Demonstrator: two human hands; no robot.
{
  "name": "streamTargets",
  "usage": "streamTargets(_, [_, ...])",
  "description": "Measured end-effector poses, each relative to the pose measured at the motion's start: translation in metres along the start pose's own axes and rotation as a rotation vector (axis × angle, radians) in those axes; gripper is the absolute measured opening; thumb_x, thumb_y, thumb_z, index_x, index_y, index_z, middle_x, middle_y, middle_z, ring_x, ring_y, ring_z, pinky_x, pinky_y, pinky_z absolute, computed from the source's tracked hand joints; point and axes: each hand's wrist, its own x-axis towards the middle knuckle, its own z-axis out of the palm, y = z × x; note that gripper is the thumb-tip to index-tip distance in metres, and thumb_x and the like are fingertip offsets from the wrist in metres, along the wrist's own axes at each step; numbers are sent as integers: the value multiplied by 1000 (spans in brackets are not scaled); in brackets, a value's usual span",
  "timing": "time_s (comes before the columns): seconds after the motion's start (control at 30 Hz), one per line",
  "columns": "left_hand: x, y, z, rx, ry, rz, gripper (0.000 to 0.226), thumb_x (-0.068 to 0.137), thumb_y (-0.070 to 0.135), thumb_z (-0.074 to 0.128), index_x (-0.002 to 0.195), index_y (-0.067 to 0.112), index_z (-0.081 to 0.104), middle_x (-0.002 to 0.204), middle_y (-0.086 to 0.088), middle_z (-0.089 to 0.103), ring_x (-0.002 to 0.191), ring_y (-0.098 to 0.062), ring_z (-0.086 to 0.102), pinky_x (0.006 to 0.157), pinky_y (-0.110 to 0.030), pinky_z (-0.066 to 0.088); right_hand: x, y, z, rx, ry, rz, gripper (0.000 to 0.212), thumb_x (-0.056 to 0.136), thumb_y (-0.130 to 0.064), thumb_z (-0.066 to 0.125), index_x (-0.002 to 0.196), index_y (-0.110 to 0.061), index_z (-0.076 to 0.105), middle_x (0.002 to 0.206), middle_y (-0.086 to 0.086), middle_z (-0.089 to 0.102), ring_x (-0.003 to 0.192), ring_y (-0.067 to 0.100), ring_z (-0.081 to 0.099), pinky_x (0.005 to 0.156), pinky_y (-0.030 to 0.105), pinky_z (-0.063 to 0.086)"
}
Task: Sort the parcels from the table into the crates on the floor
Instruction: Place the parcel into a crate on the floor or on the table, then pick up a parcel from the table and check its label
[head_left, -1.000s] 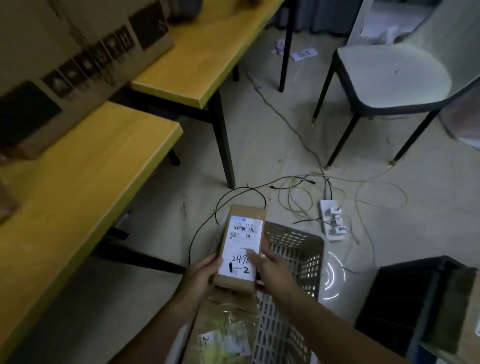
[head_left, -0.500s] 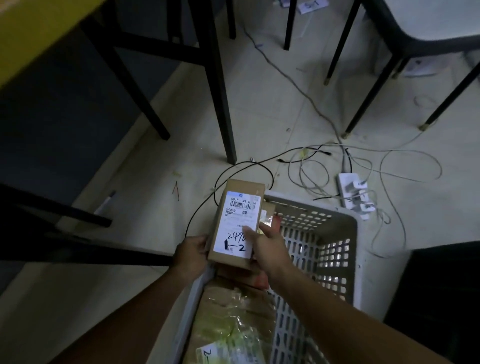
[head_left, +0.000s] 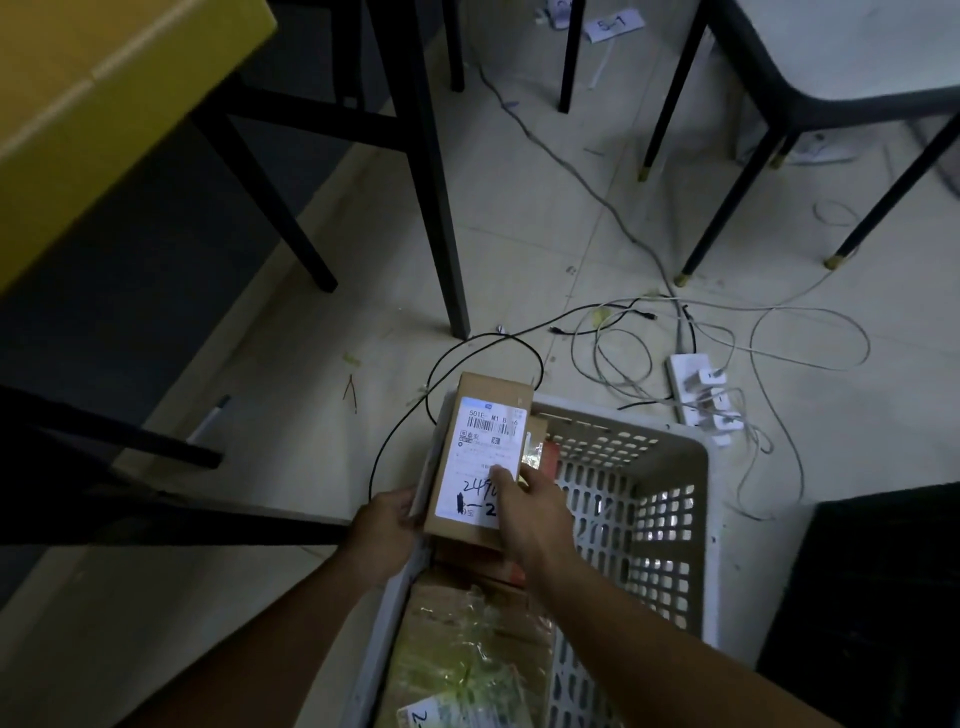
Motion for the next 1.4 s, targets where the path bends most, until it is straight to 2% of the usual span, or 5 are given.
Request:
streamTargets(0.37, [-47, 15, -27, 198, 91, -48, 21, 76, 18, 37, 55, 21, 40, 63, 0, 47, 56, -8, 42, 57, -23, 31, -47, -31, -35, -184, -66, -4, 55, 103, -43, 53, 148, -12, 47, 147, 8, 55, 130, 27, 54, 105, 35, 41])
streamTargets(0.67, [-190, 177, -58, 276, 11, -71, 25, 100, 13, 45, 76, 12, 53, 76, -7, 57, 70, -19, 56, 59, -27, 38, -169, -127, -119, -602, -260, -190, 50, 100, -36, 57, 147, -21, 47, 137, 1, 63, 114, 20, 66, 91, 30, 57])
streamTargets(0.83, [-316, 306, -101, 418, -10, 37, 34, 105, 25, 43, 135, 14, 55, 104, 0, 64, 88, -17, 59, 72, -29, 47, -302, -234, -183, -1004, -353, -412, 36, 105, -26, 48, 140, -20, 55, 142, 1, 58, 130, 18, 55, 105, 25, 41])
streamTargets(1.07, [-475, 402, -156, 758, 60, 161, 10, 100, 28, 43, 95, 18, 45, 117, -9, 57, 113, -27, 53, 93, -39, 44, -450, -321, -218, -1336, -260, -632, 46, 97, -36, 51, 141, -24, 47, 132, 7, 63, 122, 29, 58, 98, 40, 50])
streamTargets(1.4, [-649, 416, -230, 824, 209, -7, 62, 107, 40, 33, 160, 13, 13, 167, -11, 11, 155, -31, 4, 125, -45, 14, -608, -368, -158, -1650, -359, -902, 60, 103, -42, 45, 155, -18, 28, 156, 9, 39, 147, 40, 28, 113, 54, 40])
